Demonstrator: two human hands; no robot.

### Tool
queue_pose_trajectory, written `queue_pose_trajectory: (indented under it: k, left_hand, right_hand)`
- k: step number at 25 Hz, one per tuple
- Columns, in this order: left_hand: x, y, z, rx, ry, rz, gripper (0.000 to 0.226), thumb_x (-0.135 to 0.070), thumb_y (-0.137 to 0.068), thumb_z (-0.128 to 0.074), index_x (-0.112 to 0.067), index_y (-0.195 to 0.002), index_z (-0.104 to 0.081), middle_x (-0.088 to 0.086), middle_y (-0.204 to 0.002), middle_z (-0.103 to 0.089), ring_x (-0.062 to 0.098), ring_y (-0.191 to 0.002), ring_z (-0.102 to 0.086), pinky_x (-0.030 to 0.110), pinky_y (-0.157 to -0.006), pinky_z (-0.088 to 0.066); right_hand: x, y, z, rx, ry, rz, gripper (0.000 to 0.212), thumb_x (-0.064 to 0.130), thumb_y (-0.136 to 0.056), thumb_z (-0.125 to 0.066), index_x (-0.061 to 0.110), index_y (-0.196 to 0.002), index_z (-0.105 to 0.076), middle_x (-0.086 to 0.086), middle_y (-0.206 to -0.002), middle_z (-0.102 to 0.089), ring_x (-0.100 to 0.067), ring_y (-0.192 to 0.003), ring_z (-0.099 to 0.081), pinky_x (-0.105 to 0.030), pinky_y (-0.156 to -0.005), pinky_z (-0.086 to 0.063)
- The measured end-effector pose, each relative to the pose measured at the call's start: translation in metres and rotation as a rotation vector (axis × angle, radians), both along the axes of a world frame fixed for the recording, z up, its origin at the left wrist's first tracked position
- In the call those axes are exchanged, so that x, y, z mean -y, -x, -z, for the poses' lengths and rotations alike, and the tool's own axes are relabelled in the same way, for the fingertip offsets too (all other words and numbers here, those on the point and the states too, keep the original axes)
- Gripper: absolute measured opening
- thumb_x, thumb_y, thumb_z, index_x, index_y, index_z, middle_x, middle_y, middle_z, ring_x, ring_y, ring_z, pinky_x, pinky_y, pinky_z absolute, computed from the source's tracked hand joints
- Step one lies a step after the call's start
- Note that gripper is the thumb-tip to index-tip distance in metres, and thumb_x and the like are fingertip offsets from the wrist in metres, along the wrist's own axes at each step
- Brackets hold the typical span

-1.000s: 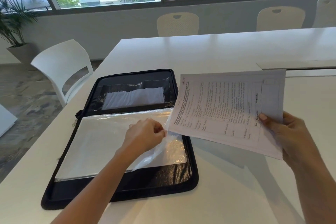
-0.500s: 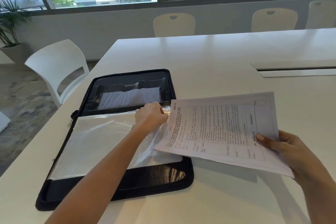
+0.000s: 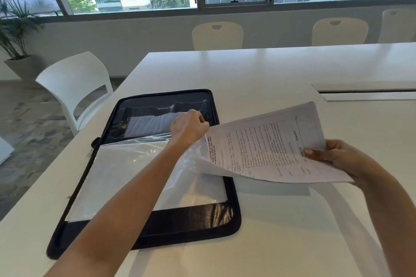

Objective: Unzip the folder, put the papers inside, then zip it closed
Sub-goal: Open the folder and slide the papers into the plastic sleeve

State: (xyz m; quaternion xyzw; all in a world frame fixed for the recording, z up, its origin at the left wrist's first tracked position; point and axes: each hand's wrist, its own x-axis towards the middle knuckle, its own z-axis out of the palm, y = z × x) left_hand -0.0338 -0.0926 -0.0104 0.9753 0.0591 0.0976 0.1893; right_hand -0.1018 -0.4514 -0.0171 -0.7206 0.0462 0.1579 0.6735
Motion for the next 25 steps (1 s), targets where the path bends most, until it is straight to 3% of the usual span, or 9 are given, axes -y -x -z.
queue_pose_trajectory:
  k: [3,5,8,10,13,16,20,25]
  left_hand:
    - [0.0,0.011,-0.003,-0.035,0.001,0.069,0.015,-0.033,-0.089,-0.06,-0.023,-0.081,-0.069,-0.008,-0.075,-0.07,0.005,-0.06,-0.057,0.025,-0.055,-0.046]
    - [-0.002,0.032,-0.004,-0.142,-0.017,0.201,0.023,-0.047,-0.091,-0.058,-0.026,-0.088,-0.068,-0.012,-0.082,-0.071,0.002,-0.06,-0.056,0.03,-0.069,-0.052]
    - [-0.014,0.083,-0.006,-0.25,-0.081,0.416,0.078,-0.087,-0.071,-0.045,-0.03,-0.122,-0.06,-0.013,-0.121,-0.065,0.01,-0.103,-0.063,0.038,-0.095,-0.047]
    - [-0.023,0.117,0.0,-0.224,-0.222,0.52,0.1,-0.092,-0.067,-0.04,-0.023,-0.14,-0.047,-0.007,-0.142,-0.053,0.015,-0.126,-0.052,0.04,-0.107,-0.036]
    - [-0.024,0.146,0.019,-0.01,-0.495,0.627,0.064,-0.057,-0.092,-0.047,-0.016,-0.141,-0.046,0.0,-0.145,-0.05,0.015,-0.134,-0.046,0.039,-0.113,-0.031]
    - [-0.016,0.157,0.029,0.139,-0.494,0.652,0.035,-0.031,-0.095,-0.052,-0.018,-0.127,-0.062,-0.002,-0.131,-0.064,0.011,-0.121,-0.059,0.037,-0.107,-0.043]
    - [-0.008,0.167,0.042,0.263,-0.468,0.613,0.028,-0.028,-0.085,-0.068,-0.017,-0.111,-0.072,-0.002,-0.113,-0.073,0.01,-0.106,-0.068,0.035,-0.098,-0.05]
    - [0.003,0.174,0.048,0.357,-0.437,0.508,0.027,-0.027,-0.084,-0.072,-0.015,-0.108,-0.073,0.001,-0.109,-0.074,0.013,-0.102,-0.07,0.036,-0.092,-0.054]
  right_hand:
    - [-0.005,-0.011,0.002,-0.019,0.009,-0.015,0.031,0.011,-0.067,-0.072,0.005,-0.097,-0.073,-0.017,-0.091,-0.075,-0.028,-0.067,-0.072,-0.028,-0.05,-0.056]
    - [-0.005,-0.015,0.007,-0.045,-0.004,-0.017,0.034,0.01,-0.068,-0.072,0.004,-0.102,-0.069,-0.018,-0.093,-0.074,-0.028,-0.068,-0.072,-0.029,-0.051,-0.056]
    - [-0.001,-0.017,0.015,-0.08,-0.031,-0.01,0.035,0.009,-0.069,-0.071,0.004,-0.103,-0.068,-0.019,-0.094,-0.074,-0.028,-0.068,-0.072,-0.03,-0.051,-0.056]
    - [0.002,-0.018,0.021,-0.104,-0.043,-0.006,0.035,0.009,-0.07,-0.07,0.004,-0.104,-0.067,-0.019,-0.094,-0.074,-0.029,-0.068,-0.072,-0.03,-0.051,-0.057]
    - [0.004,-0.023,0.027,-0.134,-0.041,-0.005,0.037,0.01,-0.071,-0.07,0.002,-0.107,-0.065,-0.02,-0.098,-0.073,-0.03,-0.072,-0.072,-0.031,-0.054,-0.058]
    - [0.001,-0.026,0.031,-0.15,-0.044,-0.02,0.041,0.009,-0.072,-0.07,-0.001,-0.111,-0.063,-0.021,-0.102,-0.072,-0.03,-0.075,-0.072,-0.031,-0.057,-0.058]
    - [-0.018,-0.024,0.032,-0.159,-0.079,-0.043,0.039,0.006,-0.072,-0.068,-0.002,-0.11,-0.063,-0.02,-0.098,-0.073,-0.029,-0.073,-0.072,-0.031,-0.056,-0.058]
    - [-0.067,-0.017,0.03,-0.142,-0.063,-0.027,0.024,-0.002,-0.085,-0.061,-0.001,-0.108,-0.063,-0.021,-0.096,-0.073,-0.031,-0.073,-0.071,-0.032,-0.055,-0.058]
